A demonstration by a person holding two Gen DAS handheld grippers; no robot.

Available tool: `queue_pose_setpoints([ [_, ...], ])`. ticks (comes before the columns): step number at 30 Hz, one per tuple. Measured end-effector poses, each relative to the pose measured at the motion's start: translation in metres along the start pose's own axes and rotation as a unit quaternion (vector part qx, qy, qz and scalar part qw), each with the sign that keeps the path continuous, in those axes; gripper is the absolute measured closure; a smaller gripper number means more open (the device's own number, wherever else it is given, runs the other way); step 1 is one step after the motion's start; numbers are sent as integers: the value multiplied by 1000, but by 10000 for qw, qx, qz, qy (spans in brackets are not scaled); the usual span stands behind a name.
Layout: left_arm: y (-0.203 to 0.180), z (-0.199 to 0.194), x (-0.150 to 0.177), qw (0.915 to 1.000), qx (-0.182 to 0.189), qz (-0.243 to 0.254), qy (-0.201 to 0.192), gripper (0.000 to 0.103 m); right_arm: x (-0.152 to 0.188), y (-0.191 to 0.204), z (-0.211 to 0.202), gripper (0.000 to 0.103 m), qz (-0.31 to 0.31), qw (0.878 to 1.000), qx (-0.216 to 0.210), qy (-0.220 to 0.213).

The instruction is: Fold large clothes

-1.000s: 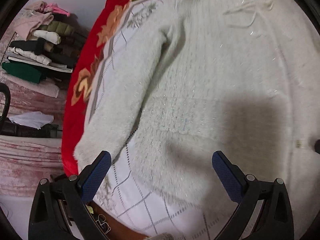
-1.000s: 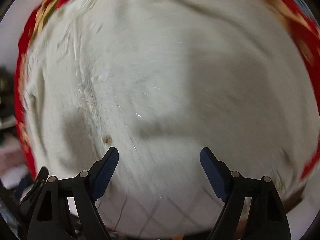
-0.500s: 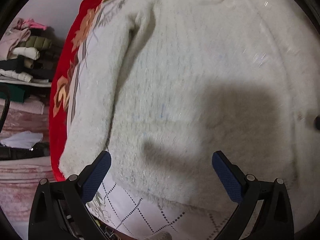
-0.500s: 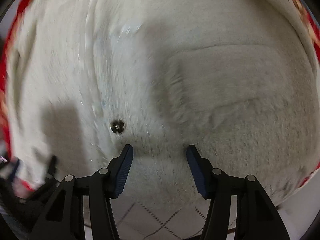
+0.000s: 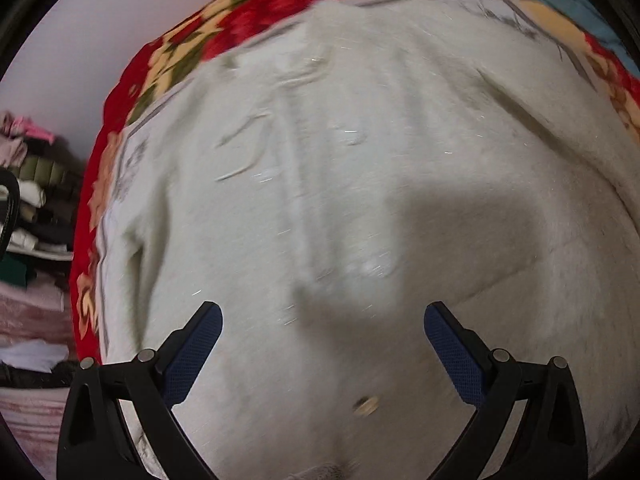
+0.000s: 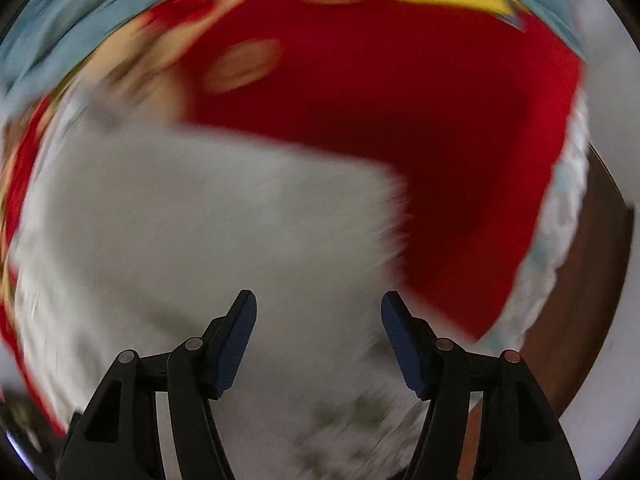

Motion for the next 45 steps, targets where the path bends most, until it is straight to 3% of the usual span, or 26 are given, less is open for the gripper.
queue_pose_setpoints([
  [3, -25, 17, -13, 9998, -77, 151, 55, 0, -9, -1, 27, 30, 269, 9979, -556, 206],
  [5, -34, 26, -22, 9996, -168, 203, 68, 0, -12, 4, 35, 30, 318, 9981, -497, 156],
  [7, -39, 29, -29, 9995, -217, 233, 50, 0, -11, 11, 35, 36, 335, 9987, -377, 12],
  [8, -38, 29, -33, 9995, -202, 231, 31, 0, -11, 17, 34, 52, 302, 9990, -333, -39],
  [9, -37, 28, -35, 9996, -185, 229, 20, 0, -10, 19, 30, 76, 251, 9991, -326, -101],
  [11, -33, 25, -40, 9996, -144, 220, 34, 0, -9, 24, 17, 89, 221, 9982, -538, -154],
  [17, -14, 1, -51, 9999, 127, -53, 47, 0, -27, 39, -80, 90, 180, 9892, -1270, -707],
  [21, 15, -20, -61, 9991, 238, -348, 50, 0, -51, 98, -148, 90, -266, 9792, -1764, -970],
  [23, 36, -30, -67, 9982, 239, -558, -28, 0, -43, 143, -178, 90, -700, 9726, -1976, -1008],
  [26, 76, -40, -72, 9953, 166, -950, -109, 0, -14, 226, -204, 90, -1452, 9590, -2274, -869],
  [28, 109, -39, -71, 9916, 105, -1281, -112, 0, 23, 301, -210, 90, -2179, 9423, -2446, -687],
  [29, 133, -36, -67, 9884, 34, -1513, -110, 0, 38, 320, -210, 90, -2392, 9372, -2462, -626],
  [33, 202, -6, -41, 9763, -337, -2137, 57, 0, 137, 451, -164, 90, -3581, 8986, -2534, -35],
  [35, 237, 19, -23, 9691, -553, -2392, 258, 0, 190, 498, -125, 90, -4056, 8820, -2383, 284],
  [36, 248, 29, -16, 9664, -626, -2472, 328, 0, 215, 522, -102, 90, -4383, 8681, -2283, 469],
  [38, 273, 49, 2, 9603, -795, -2630, 491, 0, 266, 551, -53, 90, -4871, 8468, -1988, 782],
  [41, 296, 72, 22, 9561, -955, -2689, 671, 0, 318, 569, 10, 90, -5275, 8272, -1554, 1159],
  [43, 304, 78, 31, 9560, -991, -2665, 721, 0, 332, 582, 46, 88, -5417, 8218, -1261, 1237],
  [45, 307, 79, 35, 9566, -970, -2644, 753, 0, 337, 584, 68, 80, -5309, 8242, -1236, 1535],
])
Point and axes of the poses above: each gripper's, at about its wrist camera, not at the fingertips, and z roughly the way its jaws point, y to its left, x to its underside, the point moved 6 cm from there along z, roughly the way its jaws point, and after that the axes turned 4 degrees about y, right-handed, at the moved point
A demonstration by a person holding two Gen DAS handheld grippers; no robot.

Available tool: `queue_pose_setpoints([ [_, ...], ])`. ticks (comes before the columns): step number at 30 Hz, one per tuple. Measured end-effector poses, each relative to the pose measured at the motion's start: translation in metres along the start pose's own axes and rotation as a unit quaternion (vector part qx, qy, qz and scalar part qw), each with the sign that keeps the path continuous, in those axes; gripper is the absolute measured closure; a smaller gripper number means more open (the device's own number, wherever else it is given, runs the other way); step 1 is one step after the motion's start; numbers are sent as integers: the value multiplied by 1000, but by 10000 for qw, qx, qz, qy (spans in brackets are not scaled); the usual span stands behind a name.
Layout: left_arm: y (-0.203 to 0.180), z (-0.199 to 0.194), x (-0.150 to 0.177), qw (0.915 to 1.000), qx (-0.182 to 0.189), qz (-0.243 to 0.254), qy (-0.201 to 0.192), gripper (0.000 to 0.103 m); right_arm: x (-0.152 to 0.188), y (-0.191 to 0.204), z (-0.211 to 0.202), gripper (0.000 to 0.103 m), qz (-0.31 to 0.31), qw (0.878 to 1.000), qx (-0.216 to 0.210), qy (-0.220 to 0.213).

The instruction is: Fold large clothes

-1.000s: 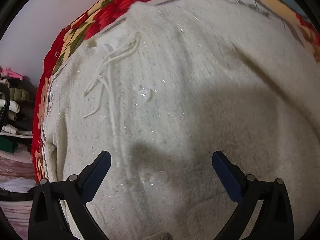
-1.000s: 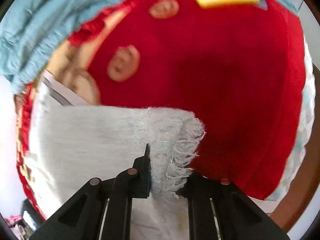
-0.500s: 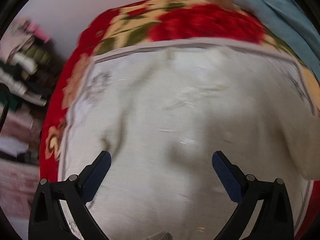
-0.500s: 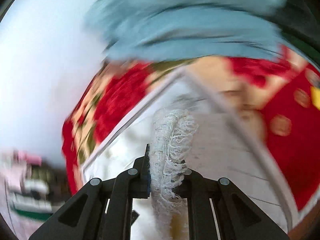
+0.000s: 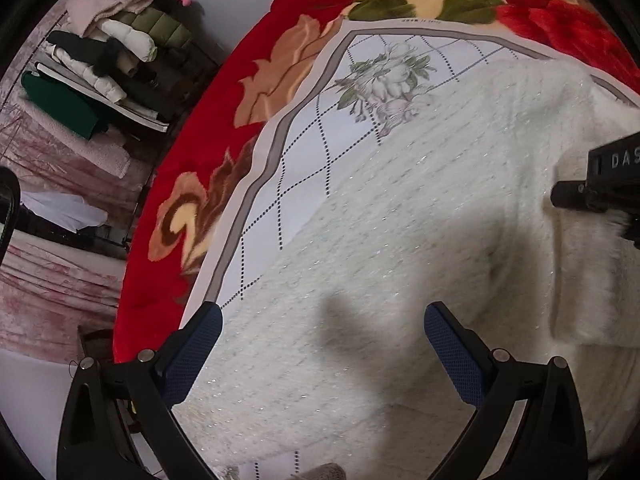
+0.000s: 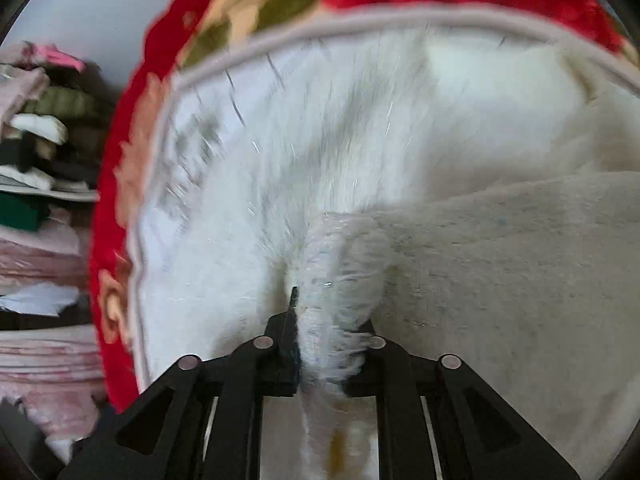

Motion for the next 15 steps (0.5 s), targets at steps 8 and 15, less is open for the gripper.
queue_pose_setpoints([
  [8, -11, -39, -6, 9978, 637, -194, 20, 0, 15, -40, -91, 33, 532, 9857, -1442, -685],
  [15, -101, -24, -33, 9963, 715, 392, -259, 0, 70, -204, -151, 53, 2088, 9686, -398, -1293],
])
Point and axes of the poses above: each gripper's, at about its wrist camera, not at the fingertips, and z roughly the way its jaws point, y to its left, x to its underside, the point moved 6 cm from there along z, roughly the way its jaws point, and after that the axes turned 4 degrees about y, right-handed, at the moved point
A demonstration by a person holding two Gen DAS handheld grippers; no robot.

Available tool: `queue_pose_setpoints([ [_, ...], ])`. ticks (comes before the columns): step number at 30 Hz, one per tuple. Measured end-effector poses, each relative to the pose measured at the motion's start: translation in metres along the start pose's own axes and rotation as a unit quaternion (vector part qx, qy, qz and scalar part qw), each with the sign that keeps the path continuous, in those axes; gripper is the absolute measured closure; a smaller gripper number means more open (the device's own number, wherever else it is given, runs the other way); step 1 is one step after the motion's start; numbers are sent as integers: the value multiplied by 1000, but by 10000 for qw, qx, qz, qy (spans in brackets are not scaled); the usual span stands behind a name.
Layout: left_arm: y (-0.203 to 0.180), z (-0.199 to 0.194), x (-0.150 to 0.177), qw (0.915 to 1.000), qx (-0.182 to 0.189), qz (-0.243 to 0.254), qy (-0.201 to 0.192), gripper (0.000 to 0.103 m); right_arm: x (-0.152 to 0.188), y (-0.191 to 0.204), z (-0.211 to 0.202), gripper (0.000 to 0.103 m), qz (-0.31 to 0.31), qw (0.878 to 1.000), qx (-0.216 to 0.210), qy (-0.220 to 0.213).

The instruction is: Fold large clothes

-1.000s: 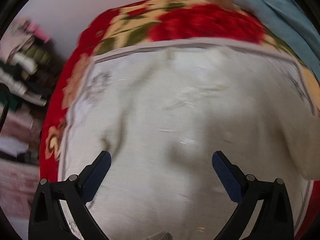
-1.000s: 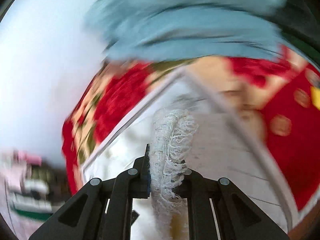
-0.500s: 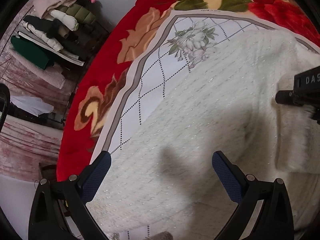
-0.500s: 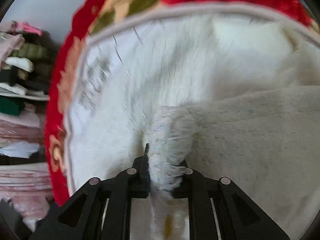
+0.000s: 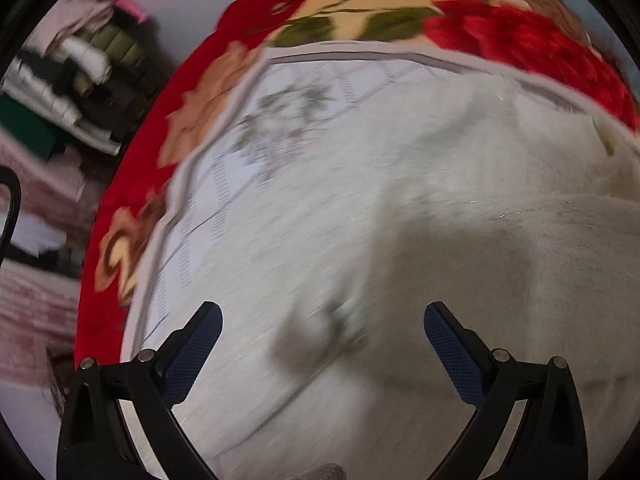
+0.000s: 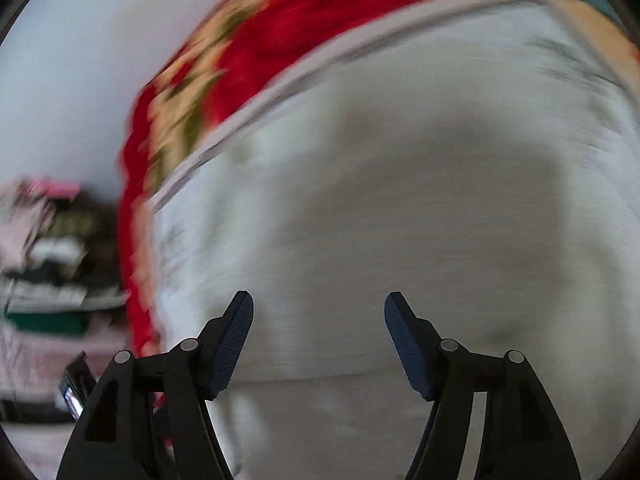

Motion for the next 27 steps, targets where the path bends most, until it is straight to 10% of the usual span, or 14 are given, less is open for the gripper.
queue_pose_setpoints([
  [11, -61, 46, -38, 9991, -269, 335, -39, 0, -59, -137, 22, 98, 727, 9941, 691, -413],
  [14, -52, 34, -36, 9997, -184, 189, -6, 0, -55, -109, 17, 91, -100, 9862, 1641, -219],
  [17, -28, 9, -25, 9998, 14, -177, -13, 0, -39, -79, 8, 54, -739, 9699, 2317, -141],
  [22, 37, -17, 45, 9927, 372, -971, 615, 0, -2, -27, 10, 48, -1153, 9698, 2147, -98],
  [27, 117, -10, 157, 9571, 805, -2300, 1571, 0, 52, -2, 27, 48, -1277, 9716, 1973, 263],
])
Point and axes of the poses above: each gripper's, at about its wrist camera, not at the fingertips, and z roughly the way its jaws point, y to its left, x to its underside, the point moved 6 cm from there along z, roughly the way its jaws point, and after that the axes turned 4 degrees about y, right-handed, at the moved point
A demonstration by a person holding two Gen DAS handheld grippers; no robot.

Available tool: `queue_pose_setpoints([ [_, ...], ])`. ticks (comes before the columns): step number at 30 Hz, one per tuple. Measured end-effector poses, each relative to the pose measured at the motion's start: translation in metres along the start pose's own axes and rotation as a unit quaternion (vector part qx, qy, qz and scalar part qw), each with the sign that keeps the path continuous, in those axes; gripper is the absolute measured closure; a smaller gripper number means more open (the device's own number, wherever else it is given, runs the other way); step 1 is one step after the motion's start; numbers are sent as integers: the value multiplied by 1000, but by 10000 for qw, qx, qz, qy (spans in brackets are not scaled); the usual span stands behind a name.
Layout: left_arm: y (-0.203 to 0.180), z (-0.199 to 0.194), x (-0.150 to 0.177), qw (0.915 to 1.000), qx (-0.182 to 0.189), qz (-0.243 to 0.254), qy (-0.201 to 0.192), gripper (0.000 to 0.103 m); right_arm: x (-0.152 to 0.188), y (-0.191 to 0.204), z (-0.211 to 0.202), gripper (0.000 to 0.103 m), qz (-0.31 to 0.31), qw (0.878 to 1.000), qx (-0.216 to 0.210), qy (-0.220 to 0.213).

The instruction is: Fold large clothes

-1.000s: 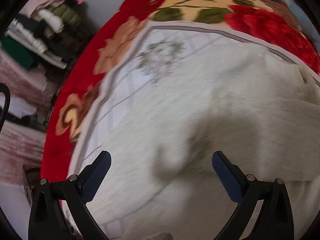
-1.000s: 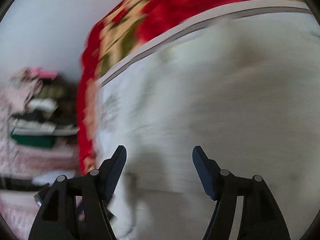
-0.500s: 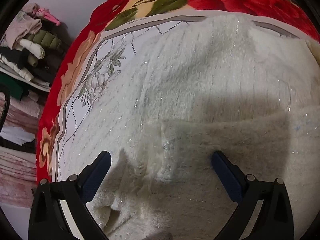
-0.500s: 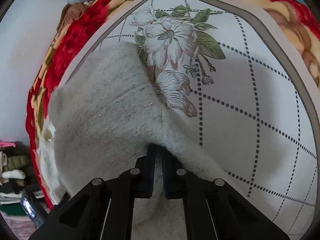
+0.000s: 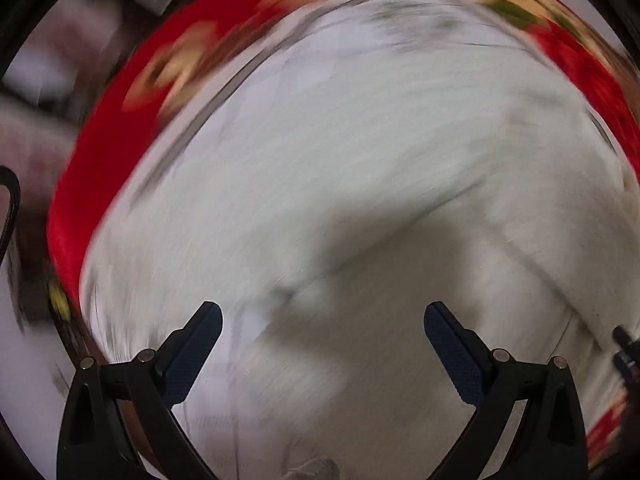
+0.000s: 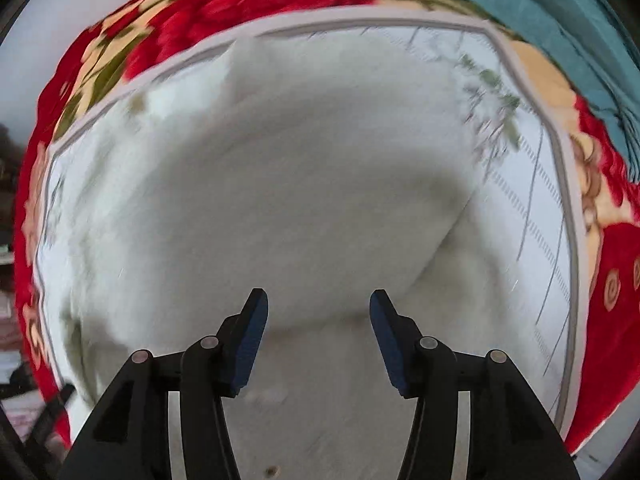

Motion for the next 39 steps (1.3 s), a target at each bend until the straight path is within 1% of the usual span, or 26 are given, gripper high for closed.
queue_pose_setpoints([
  [2, 44, 17, 18, 9972, 239, -629, 313, 0, 21, 12, 4, 48, -138, 9998, -23, 142],
  [4, 82, 37, 30, 9889, 587, -1252, 551, 1, 38, 24, 8, 48, -247, 9994, -22, 248],
  [5, 96, 44, 32, 9846, 726, -1489, 564, 4, 46, 28, 11, 48, -300, 9991, -15, 296],
  [8, 132, 64, 28, 9687, 1167, -2151, 425, 8, 68, 39, 20, 48, -489, 9982, 18, 349],
  [9, 142, 70, 25, 9610, 1338, -2392, 378, 11, 74, 42, 23, 48, -536, 9980, 57, 344],
  [11, 156, 79, 16, 9505, 1495, -2710, 257, 19, 86, 46, 31, 48, -591, 9974, 92, 393],
  [13, 165, 82, 3, 9456, 1522, -2875, 43, 20, 90, 46, 37, 48, -570, 9975, 119, 401],
  [14, 168, 82, -5, 9438, 1539, -2924, -76, 23, 93, 46, 41, 48, -541, 9977, 103, 400],
  [15, 170, 81, -14, 9432, 1504, -2956, -199, 30, 95, 47, 44, 48, -516, 9978, 111, 396],
  [16, 171, 81, -22, 9433, 1454, -2968, -296, 33, 96, 47, 46, 48, -509, 9978, 184, 372],
  [17, 173, 81, -33, 9434, 1431, -2967, -380, 44, 100, 48, 49, 48, -517, 9977, 260, 340],
  [18, 173, 79, -42, 9448, 1400, -2928, -438, 63, 99, 50, 51, 48, -525, 9973, 416, 290],
  [19, 174, 78, -51, 9468, 1368, -2871, -499, 74, 98, 51, 53, 48, -523, 9965, 606, 229],
  [20, 173, 74, -63, 9486, 1383, -2783, -592, 90, 96, 50, 52, 48, -525, 9947, 876, 124],
  [21, 175, 69, -74, 9525, 1278, -2676, -701, 93, 94, 50, 51, 46, -553, 9925, 1091, 32],
  [22, 174, 63, -81, 9557, 1165, -2571, -834, 94, 91, 50, 49, 43, -620, 9884, 1387, -90],
  [23, 169, 50, -93, 9595, 1049, -2406, -1020, 95, 87, 52, 46, 36, -711, 9832, 1663, -247],
  [26, 160, 23, -110, 9693, 674, -1860, -1460, 97, 76, 59, 40, 35, -846, 9748, 1977, -599],
  [28, 151, 1, -121, 9730, 423, -1473, -1725, 97, 71, 60, 38, 35, -890, 9735, 1986, -709],
  [30, 136, -22, -122, 9743, 226, -1003, -2004, 97, 48, 69, 39, 35, -845, 9750, 1917, -746],
  [32, 109, -44, -128, 9724, 53, -484, -2281, 97, 37, 67, 35, 35, -707, 9790, 1763, -745],
  [34, 74, -67, -125, 9674, -106, 45, -2529, 97, 24, 61, 32, 35, -531, 9818, 1660, -758],
  [35, 54, -78, -123, 9646, -99, 288, -2619, 98, 18, 65, 33, 35, -469, 9822, 1646, -769],
  [37, 6, -93, -119, 9574, -4, 755, -2786, 98, 11, 46, 28, 35, -263, 9844, 1561, -772],
  [38, -26, -101, -113, 9531, 112, 1062, -2832, 98, 6, 46, 21, 35, -180, 9849, 1540, -766],
  [39, -52, -107, -105, 9497, 265, 1272, -2848, 98, 4, 34, 17, 35, -34, 9859, 1502, -743],
])
Point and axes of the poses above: each gripper's, at about its wrist camera, not at the fingertips, and z roughly the way its jaws point, y to its left, x to its underside, the point moved 6 cm from there along z, roughly the way its jaws point, and after that the axes turned 4 degrees about y, right-handed, at the moved point
